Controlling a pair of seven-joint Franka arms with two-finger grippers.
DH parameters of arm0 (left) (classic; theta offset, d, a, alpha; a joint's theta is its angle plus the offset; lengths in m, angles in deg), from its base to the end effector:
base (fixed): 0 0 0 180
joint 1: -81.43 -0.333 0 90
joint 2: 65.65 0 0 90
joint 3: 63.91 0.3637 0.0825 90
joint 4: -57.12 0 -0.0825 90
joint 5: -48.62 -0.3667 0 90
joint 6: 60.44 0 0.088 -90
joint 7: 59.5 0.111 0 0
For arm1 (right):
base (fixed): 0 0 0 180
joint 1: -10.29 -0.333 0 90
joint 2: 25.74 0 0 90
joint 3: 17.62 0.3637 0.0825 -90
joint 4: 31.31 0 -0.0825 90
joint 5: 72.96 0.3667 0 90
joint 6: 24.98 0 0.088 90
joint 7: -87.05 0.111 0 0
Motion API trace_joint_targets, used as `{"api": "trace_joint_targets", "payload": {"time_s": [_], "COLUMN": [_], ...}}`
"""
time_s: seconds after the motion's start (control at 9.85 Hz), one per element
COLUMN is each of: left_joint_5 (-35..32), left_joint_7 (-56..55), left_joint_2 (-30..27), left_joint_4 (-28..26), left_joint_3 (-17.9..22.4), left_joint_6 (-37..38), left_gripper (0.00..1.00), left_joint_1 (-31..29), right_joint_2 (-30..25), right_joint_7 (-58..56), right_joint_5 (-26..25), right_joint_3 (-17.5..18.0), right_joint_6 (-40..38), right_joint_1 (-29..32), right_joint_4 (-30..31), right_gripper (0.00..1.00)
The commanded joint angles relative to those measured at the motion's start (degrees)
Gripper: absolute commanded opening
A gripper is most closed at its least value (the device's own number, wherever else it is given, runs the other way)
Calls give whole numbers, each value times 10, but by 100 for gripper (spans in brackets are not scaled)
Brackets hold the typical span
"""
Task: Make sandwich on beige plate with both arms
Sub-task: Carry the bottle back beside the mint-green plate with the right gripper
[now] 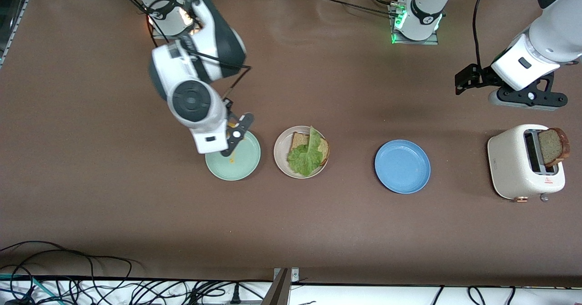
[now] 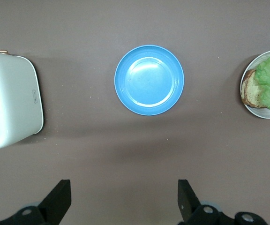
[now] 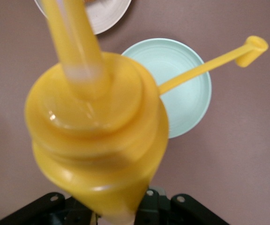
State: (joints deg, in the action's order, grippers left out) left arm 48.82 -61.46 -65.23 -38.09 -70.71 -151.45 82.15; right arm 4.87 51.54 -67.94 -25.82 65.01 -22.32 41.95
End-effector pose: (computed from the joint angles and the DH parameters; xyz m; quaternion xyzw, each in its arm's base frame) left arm 0.5323 -0.0704 0.6245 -0.9980 0.0484 0.0403 0.0012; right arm 0.6143 0.3154 0.4698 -0.8601 -0.4961 0.1171 0.0177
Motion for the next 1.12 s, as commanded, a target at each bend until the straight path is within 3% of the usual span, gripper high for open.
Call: {"api": "trace_joint_targets", "payload": {"time_s": [0.0, 0.1, 0.3, 0.71, 1.01], "left_joint_5": [9, 9, 9, 9, 9], "left_joint_7": [-7, -7, -7, -7, -7], "left_joint_2": [-4, -4, -4, -4, -4], "left_joint_4": [0, 0, 0, 0, 0], "left_joint_3": [2, 2, 2, 3, 3], "left_joint_6": [5, 5, 5, 5, 5], "left_gripper": [100, 100, 100, 100, 100], "left_joint_1": [2, 2, 2, 2, 2], "right_joint_2": [-119, -135, -151, -133, -100], "right_joint_7": [-81, -116, -197, -439, -638], "right_joint_5": [10, 10, 24, 154, 263], "right_joint_3": [78, 98, 106, 107, 106], "right_joint_6": [101, 112, 126, 210, 223], "right_joint_1": [102, 139, 191, 295, 352], "right_joint_4": [168, 187, 209, 270, 301], "right_gripper": [0, 0, 0, 0, 0]}}
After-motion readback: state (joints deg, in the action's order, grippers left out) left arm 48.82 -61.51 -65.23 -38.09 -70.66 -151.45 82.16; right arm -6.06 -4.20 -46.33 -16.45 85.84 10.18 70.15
